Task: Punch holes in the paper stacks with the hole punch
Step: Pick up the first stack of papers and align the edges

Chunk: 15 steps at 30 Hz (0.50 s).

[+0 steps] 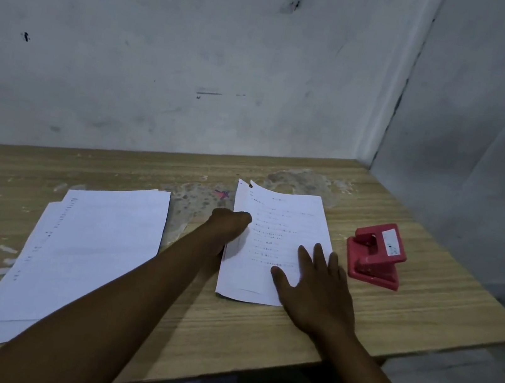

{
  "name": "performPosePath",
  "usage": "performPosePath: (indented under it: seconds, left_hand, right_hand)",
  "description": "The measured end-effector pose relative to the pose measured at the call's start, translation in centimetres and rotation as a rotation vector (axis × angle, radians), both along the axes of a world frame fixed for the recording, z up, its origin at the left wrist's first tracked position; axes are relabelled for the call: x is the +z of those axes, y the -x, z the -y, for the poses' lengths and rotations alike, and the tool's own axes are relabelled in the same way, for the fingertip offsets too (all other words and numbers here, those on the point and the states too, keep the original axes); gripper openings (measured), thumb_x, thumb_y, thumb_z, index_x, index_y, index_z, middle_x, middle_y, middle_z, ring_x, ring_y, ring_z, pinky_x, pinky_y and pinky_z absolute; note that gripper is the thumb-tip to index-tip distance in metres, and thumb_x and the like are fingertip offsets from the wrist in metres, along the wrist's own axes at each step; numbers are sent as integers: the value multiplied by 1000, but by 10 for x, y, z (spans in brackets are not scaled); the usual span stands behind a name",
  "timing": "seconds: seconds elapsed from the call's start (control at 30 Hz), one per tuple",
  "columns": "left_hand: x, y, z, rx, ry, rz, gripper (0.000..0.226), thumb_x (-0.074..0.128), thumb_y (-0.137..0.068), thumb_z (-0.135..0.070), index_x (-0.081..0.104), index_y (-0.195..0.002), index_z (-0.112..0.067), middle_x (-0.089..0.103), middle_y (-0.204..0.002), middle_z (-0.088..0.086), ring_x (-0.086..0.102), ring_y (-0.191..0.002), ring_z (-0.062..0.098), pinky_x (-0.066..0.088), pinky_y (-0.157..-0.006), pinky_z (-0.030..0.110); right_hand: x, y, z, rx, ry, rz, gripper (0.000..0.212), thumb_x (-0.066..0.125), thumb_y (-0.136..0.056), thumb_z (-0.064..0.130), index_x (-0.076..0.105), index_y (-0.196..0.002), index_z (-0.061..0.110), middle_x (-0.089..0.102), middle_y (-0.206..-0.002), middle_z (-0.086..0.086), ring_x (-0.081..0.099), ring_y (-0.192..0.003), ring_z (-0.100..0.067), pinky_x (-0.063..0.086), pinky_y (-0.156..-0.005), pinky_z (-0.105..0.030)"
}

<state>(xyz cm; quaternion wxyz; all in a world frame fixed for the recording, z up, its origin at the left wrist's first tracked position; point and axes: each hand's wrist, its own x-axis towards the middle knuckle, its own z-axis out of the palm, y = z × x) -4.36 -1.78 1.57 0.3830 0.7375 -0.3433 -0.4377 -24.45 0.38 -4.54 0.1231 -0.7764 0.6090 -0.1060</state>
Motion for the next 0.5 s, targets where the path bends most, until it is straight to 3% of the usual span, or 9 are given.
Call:
performPosePath:
  seconds: [0.13,0.23,0.37,0.5]
  left_hand:
    - [-3,4,-4,-28,-12,-67,32,54,-97,-24,56,-121,-4,62,-104,10,57,-75,19,43,-58,28]
    - [-13,2,-5,-30,40,-126,36,67,-92,-28,65,-117,-3,68,-115,13,66,-88,25,54,-73,32]
    - [-30,2,-11,-56,100,130,42,71,-87,-31,66,-124,-12,68,-124,7,65,-105,26,53,-89,35]
    - [-34,5,-25,-70,220,254,41,63,-93,-32,61,-131,-18,65,-129,4,61,-107,22,44,-84,27]
  right_hand:
    - [-1,1,0,-7,-2,5,88,21,-90,81,12,-162,31,-2,-172,-1,-7,-157,-27,3,-127,-45]
    - [-2,0,1,-4,7,17,88,22,-90,81,13,-162,31,-1,-172,-1,-7,-157,-27,2,-127,-45]
    - [-2,2,2,-1,17,44,87,25,-90,81,17,-161,31,4,-171,-1,-3,-157,-27,5,-126,-46]
    - [1,4,1,-7,47,193,84,32,-87,81,35,-155,32,26,-166,5,14,-155,-24,16,-125,-46]
